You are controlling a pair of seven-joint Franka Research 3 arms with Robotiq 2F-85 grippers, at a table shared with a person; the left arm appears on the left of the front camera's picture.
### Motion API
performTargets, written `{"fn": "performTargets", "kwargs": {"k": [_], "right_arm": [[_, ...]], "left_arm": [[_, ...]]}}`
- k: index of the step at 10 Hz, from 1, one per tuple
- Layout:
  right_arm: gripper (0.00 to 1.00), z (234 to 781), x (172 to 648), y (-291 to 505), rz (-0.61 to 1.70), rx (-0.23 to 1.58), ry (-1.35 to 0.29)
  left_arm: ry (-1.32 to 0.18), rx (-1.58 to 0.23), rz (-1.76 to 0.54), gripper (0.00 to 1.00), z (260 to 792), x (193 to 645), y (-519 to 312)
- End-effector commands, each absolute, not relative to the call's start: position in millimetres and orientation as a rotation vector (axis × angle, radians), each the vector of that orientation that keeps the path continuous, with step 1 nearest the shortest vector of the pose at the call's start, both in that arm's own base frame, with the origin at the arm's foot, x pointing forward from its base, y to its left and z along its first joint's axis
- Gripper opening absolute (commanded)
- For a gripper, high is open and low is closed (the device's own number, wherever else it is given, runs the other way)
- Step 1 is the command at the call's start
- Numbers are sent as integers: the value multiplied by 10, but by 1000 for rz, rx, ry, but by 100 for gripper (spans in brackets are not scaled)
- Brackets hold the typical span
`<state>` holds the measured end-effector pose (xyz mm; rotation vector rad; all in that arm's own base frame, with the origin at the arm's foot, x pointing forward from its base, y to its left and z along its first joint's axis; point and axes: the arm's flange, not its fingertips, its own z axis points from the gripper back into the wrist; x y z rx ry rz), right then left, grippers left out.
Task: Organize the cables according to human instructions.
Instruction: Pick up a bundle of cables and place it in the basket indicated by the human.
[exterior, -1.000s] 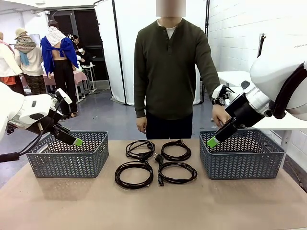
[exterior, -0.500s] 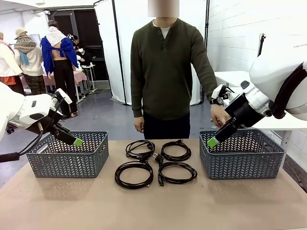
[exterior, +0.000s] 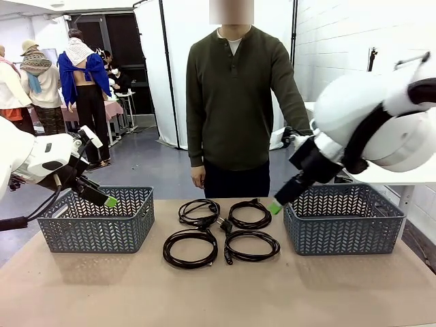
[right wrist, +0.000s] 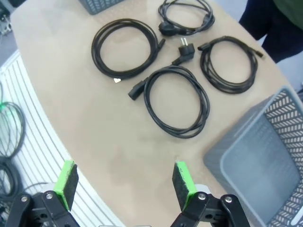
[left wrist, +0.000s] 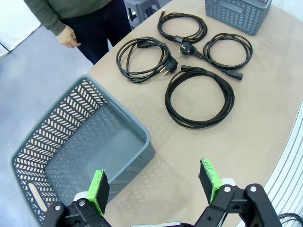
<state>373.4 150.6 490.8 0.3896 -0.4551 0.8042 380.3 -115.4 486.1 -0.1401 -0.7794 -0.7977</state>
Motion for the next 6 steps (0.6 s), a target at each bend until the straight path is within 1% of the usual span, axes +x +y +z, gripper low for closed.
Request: {"fn": "performTargets", "kwargs": {"k": [1, 6], "right_arm": [[100, 4942, 3907, 1798, 695, 329, -414], [100, 4671, 4428, 2464, 609, 189, -299]], "left_arm": [[-780, -143, -781, 100, 4854, 3812, -1148], [-780, -143, -781, 100, 4854, 3812, -1148]]}}
